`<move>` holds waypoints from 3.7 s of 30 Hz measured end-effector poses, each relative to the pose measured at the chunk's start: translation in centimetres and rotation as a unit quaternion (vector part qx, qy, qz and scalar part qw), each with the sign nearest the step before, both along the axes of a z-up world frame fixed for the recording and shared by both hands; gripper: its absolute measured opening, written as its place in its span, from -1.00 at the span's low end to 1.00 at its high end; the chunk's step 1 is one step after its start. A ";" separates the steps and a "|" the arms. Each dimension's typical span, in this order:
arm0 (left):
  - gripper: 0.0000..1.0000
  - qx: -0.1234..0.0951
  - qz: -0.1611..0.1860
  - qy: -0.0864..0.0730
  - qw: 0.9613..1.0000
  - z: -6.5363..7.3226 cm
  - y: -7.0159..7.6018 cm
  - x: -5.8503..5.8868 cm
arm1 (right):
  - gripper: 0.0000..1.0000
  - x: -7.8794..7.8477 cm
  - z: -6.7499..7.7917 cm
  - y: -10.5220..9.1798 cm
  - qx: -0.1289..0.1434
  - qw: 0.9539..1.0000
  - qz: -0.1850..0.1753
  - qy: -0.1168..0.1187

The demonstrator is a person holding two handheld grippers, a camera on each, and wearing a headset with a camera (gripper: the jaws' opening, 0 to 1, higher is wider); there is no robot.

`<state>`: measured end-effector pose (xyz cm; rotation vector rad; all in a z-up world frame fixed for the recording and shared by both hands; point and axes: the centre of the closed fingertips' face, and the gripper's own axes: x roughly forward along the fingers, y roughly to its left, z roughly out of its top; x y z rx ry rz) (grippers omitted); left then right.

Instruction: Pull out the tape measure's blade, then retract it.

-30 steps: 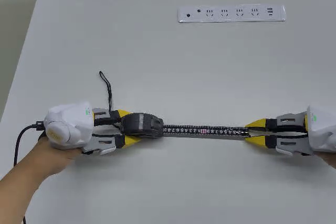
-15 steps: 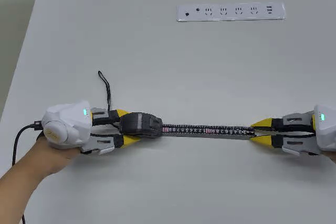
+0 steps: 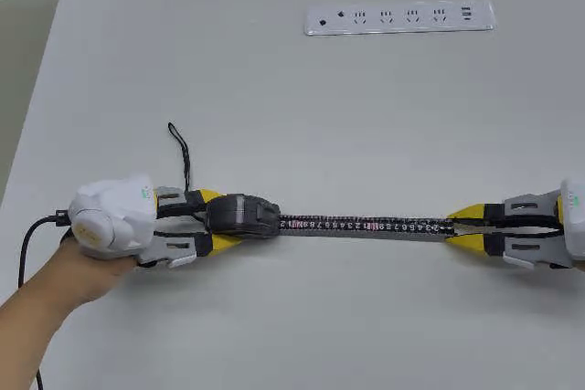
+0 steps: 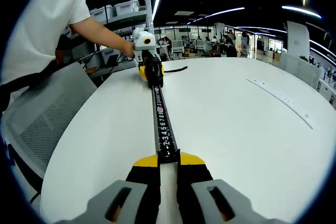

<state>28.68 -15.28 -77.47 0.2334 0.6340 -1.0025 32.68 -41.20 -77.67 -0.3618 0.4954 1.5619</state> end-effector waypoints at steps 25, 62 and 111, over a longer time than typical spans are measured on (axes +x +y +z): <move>-0.44 0.003 -0.003 -0.002 1.000 0.0 -0.1 -0.1 | -0.82 -0.4 0.0 -0.3 0.001 1.000 -0.007 0.001; -0.13 -0.014 -0.002 -0.010 1.000 0.3 -1.0 0.2 | -0.39 -0.4 0.1 0.5 0.016 0.999 -0.033 0.015; 0.40 -0.017 0.049 -0.024 0.998 1.6 0.1 0.9 | 0.11 0.4 1.2 0.6 0.037 0.995 -0.097 0.012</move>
